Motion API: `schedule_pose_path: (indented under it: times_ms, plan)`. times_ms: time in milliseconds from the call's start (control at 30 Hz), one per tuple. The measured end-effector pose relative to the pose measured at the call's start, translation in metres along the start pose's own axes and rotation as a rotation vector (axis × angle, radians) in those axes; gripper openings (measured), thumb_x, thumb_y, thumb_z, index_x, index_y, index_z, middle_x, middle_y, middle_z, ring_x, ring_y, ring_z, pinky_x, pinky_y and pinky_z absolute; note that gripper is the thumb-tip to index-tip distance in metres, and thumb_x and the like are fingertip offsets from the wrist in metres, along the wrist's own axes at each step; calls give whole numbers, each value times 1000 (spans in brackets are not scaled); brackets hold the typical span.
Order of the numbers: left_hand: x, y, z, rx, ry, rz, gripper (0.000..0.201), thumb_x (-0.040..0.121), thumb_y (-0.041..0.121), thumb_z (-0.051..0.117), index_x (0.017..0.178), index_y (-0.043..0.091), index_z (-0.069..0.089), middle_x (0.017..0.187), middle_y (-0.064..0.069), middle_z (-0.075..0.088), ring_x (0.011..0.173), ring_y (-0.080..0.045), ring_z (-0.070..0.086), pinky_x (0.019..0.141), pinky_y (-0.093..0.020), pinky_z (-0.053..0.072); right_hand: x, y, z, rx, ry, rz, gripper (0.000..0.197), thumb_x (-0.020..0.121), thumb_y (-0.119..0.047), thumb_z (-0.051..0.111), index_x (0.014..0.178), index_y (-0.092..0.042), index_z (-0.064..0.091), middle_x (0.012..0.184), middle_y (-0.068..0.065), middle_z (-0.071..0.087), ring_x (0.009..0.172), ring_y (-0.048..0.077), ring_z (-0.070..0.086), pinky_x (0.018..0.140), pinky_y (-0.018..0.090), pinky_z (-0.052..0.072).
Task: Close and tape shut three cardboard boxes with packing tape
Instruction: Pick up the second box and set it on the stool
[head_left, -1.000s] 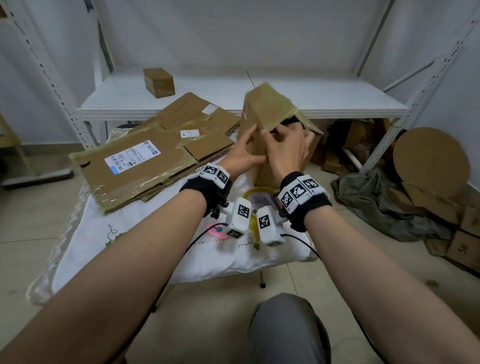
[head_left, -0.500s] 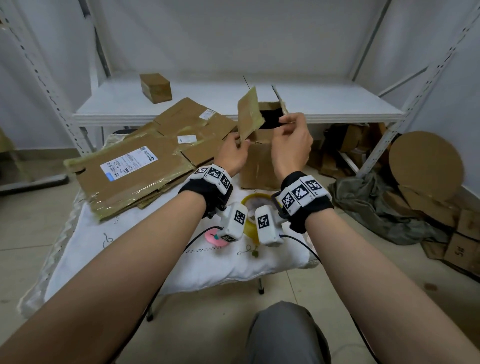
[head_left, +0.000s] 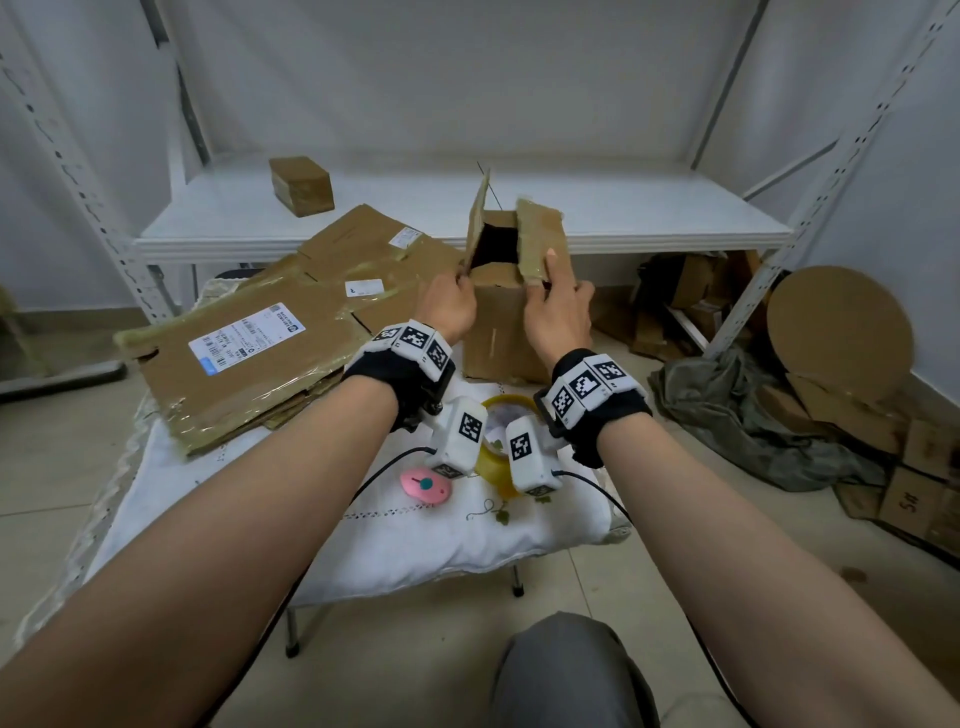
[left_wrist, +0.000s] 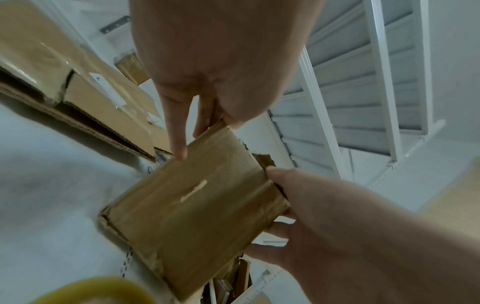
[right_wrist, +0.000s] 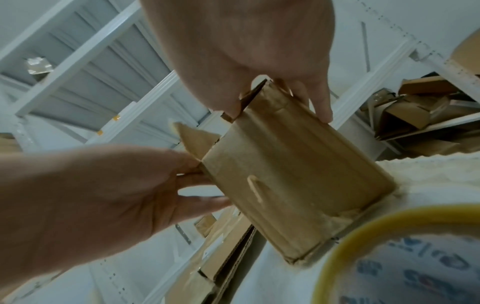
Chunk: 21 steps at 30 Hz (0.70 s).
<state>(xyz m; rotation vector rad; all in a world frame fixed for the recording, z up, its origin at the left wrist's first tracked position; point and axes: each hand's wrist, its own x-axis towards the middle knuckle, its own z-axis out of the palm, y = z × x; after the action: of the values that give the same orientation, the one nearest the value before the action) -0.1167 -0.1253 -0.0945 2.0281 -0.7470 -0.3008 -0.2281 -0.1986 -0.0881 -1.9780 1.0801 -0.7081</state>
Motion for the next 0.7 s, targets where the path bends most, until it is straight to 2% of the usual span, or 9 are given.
schedule_pose_path:
  times_ms: [67,167,233,300,433,500,533,633,700]
  plan:
    - [-1,2,-8,-62,-11,1,40,106,18,32,140,10,52,125,-17,62,104,-39,66,93,-50,55,0,0,1,-11,7,-6,49,108,-33,33,157,-36,29,150,14,28,126,40,49,109,51,40]
    - [-3,2,-16,-23,-117,-7,45,107,21,37,151,14,38,136,-11,55,113,-33,61,98,-46,52,3,4,1,20,-41,52,51,106,-28,42,156,-36,31,151,14,29,130,39,47,112,50,37]
    - [-7,-2,-19,31,-193,-26,46,105,25,44,150,15,38,141,-11,52,117,-29,57,98,-41,51,0,4,1,53,-73,72,58,102,-23,51,155,-37,32,149,14,32,132,37,45,114,46,37]
    - [-11,-8,-20,19,-204,-32,46,103,26,51,146,12,41,142,-9,52,120,-27,55,96,-37,50,-4,2,1,91,-37,58,61,98,-16,52,153,-36,35,150,14,32,135,35,42,115,44,36]
    - [-22,-18,-27,49,-167,-36,51,99,28,59,143,6,45,144,-11,51,127,-28,52,104,-41,47,-13,-11,3,40,140,31,41,94,-19,60,134,-26,52,147,10,34,137,30,33,115,41,28]
    - [-27,-23,-36,50,-147,-43,47,98,29,60,139,8,51,136,-7,54,122,-25,53,105,-42,47,-17,-20,4,30,232,24,31,92,-20,64,121,-23,57,140,7,35,133,27,33,111,39,27]
    - [-30,-26,-42,41,-129,-42,40,98,27,60,133,9,56,126,-5,56,116,-22,54,102,-40,47,-20,-25,5,37,277,11,27,90,-18,64,115,-22,57,135,5,36,131,25,34,109,37,27]
    - [-35,-46,-63,27,-10,-80,11,94,18,58,99,16,68,96,-4,62,88,-20,57,77,-32,49,-34,-40,12,106,388,-70,17,87,-14,61,98,-22,51,114,-2,37,115,19,42,99,33,32]
    - [-39,-61,-80,5,69,-145,11,92,15,57,87,14,67,86,-8,63,80,-22,58,68,-28,46,-43,-50,21,242,364,-137,10,91,-13,57,91,-20,49,104,-3,46,95,14,51,87,29,42]
